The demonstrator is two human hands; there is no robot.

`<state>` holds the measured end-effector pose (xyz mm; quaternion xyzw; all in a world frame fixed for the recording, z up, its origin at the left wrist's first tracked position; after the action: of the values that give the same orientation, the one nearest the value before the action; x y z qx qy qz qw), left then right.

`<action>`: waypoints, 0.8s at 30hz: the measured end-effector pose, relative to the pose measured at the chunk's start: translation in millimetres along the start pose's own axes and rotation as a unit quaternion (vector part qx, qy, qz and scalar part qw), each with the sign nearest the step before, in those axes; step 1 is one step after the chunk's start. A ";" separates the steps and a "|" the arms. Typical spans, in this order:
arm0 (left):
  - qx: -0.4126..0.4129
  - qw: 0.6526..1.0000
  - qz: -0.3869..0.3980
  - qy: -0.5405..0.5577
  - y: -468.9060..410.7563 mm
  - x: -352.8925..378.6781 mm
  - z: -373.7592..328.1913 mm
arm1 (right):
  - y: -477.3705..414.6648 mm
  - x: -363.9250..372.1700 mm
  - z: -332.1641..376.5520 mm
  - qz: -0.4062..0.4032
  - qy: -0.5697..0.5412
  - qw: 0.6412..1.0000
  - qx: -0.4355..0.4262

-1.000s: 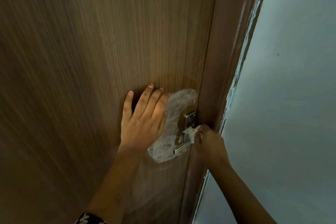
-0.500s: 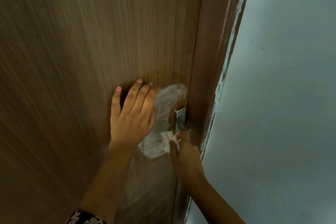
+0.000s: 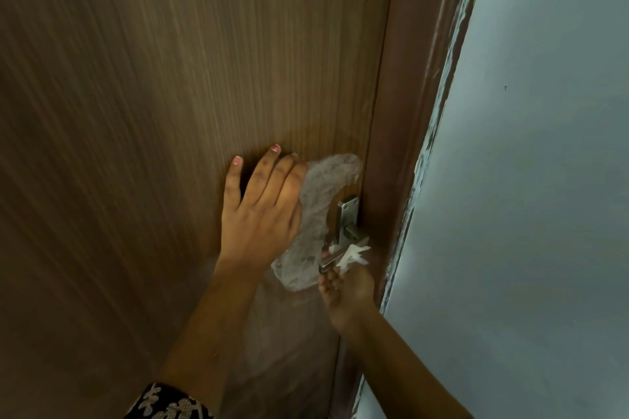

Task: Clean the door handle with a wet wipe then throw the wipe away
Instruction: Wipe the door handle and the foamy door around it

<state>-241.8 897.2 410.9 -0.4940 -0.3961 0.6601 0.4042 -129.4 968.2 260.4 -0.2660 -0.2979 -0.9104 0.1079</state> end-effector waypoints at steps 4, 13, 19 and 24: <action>0.012 1.000 0.014 -0.006 1.8 1.2 -0.3 | 13.0 9.5 -29.5 0.067 0.070 0.995 0.003; 0.028 0.999 0.024 -0.016 5.5 6.3 -1.1 | -10.1 16.8 35.1 0.020 -0.003 1.000 -0.012; 0.046 0.998 0.023 -0.035 8.0 7.0 -3.3 | 5.6 27.6 6.3 -0.025 0.058 0.998 0.007; 0.054 0.998 0.014 -0.040 9.2 5.0 -3.3 | 14.7 29.3 -8.8 -0.004 0.052 0.999 0.015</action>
<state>-240.8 898.9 400.1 -0.4501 -0.3689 0.7056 0.4043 -152.3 950.1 277.5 -0.2159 -0.3066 -0.9188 0.1233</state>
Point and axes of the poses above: each hand's wrist, its own y-axis away from the middle knuckle, its own x-axis out of the palm, z = x × y, the point moved 4 cm from there along -y, towards the middle knuckle, and after that the axes turned 14 degrees about y, right-handed, at the moved point
